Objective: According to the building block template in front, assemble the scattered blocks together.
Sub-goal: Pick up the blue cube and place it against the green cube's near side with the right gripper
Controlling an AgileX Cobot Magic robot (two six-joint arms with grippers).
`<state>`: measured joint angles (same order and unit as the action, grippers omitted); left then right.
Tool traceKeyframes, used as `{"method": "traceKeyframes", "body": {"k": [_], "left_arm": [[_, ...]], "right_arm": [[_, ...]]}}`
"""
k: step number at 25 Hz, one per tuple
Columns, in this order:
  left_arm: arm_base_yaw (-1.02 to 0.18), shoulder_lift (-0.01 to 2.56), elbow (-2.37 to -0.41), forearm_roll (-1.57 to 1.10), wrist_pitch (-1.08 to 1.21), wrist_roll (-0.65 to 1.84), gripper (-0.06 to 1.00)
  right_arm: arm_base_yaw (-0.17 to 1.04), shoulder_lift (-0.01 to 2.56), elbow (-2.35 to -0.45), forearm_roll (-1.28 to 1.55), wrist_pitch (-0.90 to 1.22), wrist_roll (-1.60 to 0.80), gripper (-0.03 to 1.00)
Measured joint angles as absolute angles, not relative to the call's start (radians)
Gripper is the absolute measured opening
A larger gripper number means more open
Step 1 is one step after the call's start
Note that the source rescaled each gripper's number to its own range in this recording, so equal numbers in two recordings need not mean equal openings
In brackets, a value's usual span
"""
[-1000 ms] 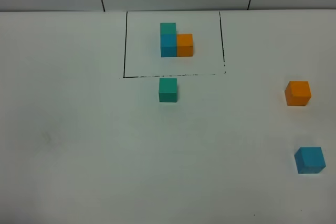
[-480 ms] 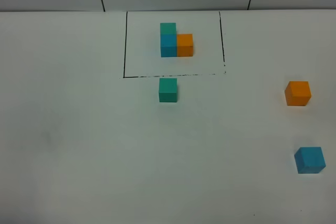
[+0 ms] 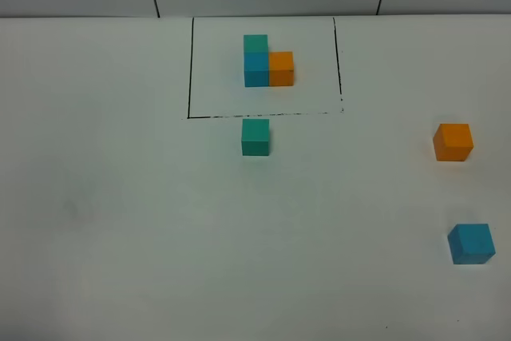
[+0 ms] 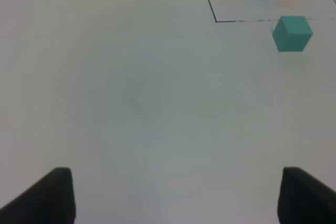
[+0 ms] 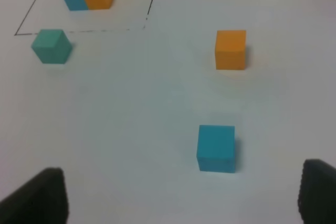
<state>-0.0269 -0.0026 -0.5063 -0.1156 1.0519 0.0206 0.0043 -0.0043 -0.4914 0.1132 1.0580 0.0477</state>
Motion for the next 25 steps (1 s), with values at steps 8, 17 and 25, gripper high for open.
{"method": "traceKeyframes", "body": {"k": [8,17,25], "left_arm": [[-0.027,-0.003,-0.506,-0.116,1.052,0.021,0.64],[-0.027,-0.003,-0.506,-0.116,1.052,0.021,0.64],[-0.027,-0.003,-0.506,-0.116,1.052,0.021,0.64]], "right_arm": [[0.004,-0.004,-0.491,0.113,1.058,0.048,0.78],[0.004,-0.004,-0.491,0.113,1.056,0.053,0.78],[0.004,-0.004,-0.491,0.113,1.053,0.06,0.78]]}}
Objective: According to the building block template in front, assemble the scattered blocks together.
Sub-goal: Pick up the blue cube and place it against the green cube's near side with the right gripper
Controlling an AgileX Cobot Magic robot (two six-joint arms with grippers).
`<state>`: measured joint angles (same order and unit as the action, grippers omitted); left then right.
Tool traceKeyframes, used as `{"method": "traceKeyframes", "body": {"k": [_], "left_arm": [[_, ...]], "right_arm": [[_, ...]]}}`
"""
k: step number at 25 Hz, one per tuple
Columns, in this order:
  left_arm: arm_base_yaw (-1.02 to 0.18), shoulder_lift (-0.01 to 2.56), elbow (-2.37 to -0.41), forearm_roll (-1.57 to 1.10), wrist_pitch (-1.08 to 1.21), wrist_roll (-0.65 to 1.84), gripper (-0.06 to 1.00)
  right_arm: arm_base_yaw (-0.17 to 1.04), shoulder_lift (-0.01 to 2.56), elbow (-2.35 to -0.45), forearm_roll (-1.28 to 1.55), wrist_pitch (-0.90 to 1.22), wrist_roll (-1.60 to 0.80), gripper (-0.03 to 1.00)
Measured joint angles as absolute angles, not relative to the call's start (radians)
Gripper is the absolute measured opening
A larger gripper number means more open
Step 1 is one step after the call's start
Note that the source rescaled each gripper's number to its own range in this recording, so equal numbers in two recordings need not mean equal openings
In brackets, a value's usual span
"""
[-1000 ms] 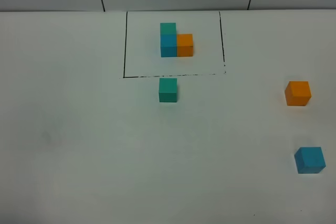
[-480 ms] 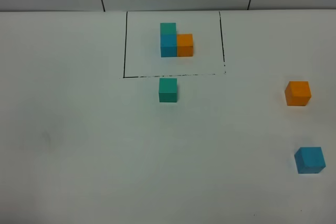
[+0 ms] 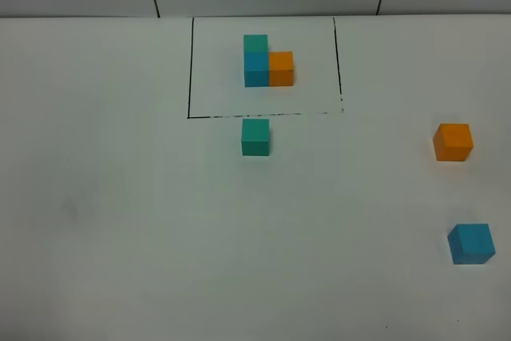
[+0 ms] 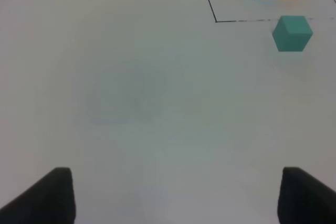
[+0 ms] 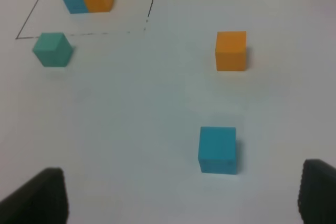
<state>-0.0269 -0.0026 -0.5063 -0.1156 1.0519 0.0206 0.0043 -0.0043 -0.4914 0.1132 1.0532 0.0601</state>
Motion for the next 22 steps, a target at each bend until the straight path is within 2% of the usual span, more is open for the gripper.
{"method": "traceKeyframes", "body": {"k": [15,22], "left_arm": [[-0.027,-0.003,-0.506,-0.116,1.052,0.021,0.64],[-0.027,-0.003,-0.506,-0.116,1.052,0.021,0.64]], "right_arm": [[0.004,-0.004,-0.491,0.113,1.051,0.086,0.78],[0.004,0.061,-0.508,0.113,1.058,0.222,0.78]]}}
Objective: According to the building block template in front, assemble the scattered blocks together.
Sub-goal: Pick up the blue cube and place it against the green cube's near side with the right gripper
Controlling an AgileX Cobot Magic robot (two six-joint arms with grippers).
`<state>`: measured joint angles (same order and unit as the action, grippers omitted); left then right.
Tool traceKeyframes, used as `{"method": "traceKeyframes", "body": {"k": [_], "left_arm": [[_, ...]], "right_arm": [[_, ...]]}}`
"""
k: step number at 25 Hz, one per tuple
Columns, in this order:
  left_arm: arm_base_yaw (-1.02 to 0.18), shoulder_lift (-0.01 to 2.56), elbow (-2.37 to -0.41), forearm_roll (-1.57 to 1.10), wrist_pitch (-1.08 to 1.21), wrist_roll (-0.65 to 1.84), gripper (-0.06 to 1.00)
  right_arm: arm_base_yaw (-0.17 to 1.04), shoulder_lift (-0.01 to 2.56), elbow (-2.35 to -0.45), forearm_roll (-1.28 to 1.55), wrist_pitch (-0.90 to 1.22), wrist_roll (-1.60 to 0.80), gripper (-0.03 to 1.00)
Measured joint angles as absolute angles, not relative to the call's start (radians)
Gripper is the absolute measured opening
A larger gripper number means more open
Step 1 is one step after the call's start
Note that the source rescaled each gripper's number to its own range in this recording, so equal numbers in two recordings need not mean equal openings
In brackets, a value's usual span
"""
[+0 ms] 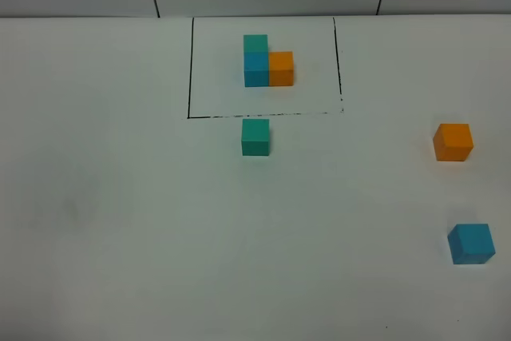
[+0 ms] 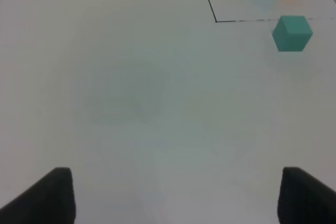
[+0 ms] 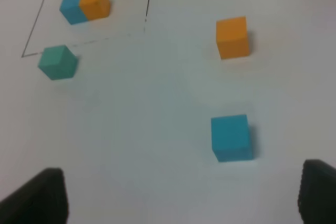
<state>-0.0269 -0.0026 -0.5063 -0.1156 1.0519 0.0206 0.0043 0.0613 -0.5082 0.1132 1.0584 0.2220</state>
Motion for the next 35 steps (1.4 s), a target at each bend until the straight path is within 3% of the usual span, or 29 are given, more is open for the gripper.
{"method": "traceKeyframes", "body": {"k": [14,22,35], "left_arm": [[-0.027,-0.003,-0.506,-0.116,1.052,0.021,0.64],[-0.027,-0.003,-0.506,-0.116,1.052,0.021,0.64],[-0.027,-0.003,-0.506,-0.116,1.052,0.021,0.64]], "right_arm": [[0.004,0.787,-0.65,0.087,1.028,0.201,0.78],[0.004,1.183,-0.669,0.093,0.863,0.195,0.78],[0.004,1.517,-0.669,0.098,0.662,0.105,0.78]]}}
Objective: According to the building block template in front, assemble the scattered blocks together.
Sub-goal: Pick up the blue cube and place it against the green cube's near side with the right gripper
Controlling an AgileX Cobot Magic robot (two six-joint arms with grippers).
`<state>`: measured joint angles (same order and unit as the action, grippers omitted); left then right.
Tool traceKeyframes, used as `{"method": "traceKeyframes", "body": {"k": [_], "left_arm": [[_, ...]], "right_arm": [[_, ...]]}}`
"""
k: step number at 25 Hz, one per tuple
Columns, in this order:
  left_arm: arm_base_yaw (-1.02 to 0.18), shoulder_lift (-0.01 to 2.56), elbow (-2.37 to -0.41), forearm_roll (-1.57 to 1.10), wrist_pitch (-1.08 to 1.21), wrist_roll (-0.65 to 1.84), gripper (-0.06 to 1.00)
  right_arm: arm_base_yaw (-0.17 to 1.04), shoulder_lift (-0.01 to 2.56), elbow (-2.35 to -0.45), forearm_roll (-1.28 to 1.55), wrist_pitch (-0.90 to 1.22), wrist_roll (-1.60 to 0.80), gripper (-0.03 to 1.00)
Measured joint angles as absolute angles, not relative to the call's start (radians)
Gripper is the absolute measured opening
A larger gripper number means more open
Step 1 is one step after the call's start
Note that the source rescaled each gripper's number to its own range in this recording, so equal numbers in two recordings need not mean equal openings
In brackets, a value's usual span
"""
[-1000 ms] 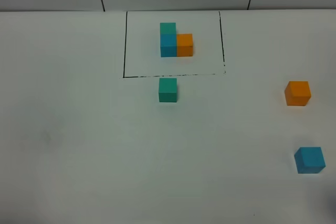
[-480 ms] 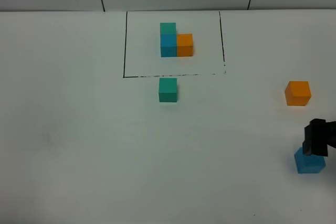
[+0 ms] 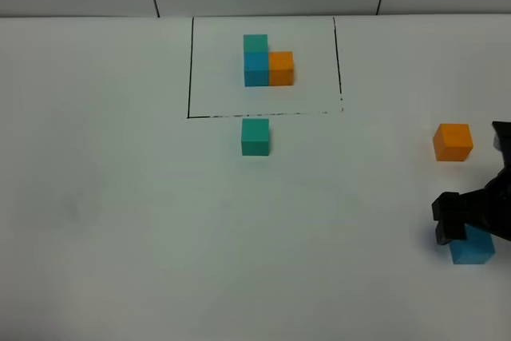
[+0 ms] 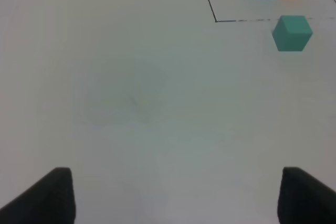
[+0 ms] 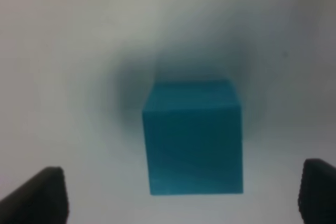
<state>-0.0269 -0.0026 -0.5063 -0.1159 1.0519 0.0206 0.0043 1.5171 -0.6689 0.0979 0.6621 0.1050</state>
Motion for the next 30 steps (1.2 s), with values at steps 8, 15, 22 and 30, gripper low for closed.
{"method": "traceKeyframes", "body": {"k": [8,15,22,30], "left_arm": [[-0.027,-0.003,-0.506,-0.116,1.052,0.021,0.64],[-0.027,-0.003,-0.506,-0.116,1.052,0.021,0.64],[-0.027,-0.003,-0.506,-0.118,1.052,0.021,0.64],[-0.027,-0.003,-0.506,-0.122,1.052,0.021,0.64]], "right_arm": [[0.004,1.589,-0.655,0.104,0.592,0.088,0.76],[0.004,1.621,-0.622,0.11,0.546,0.084,0.47],[0.004,1.639,-0.622,0.11,0.531,0.091,0.23],[0.009,1.634,-0.622,0.111,0.525,0.159,0.03]]}}
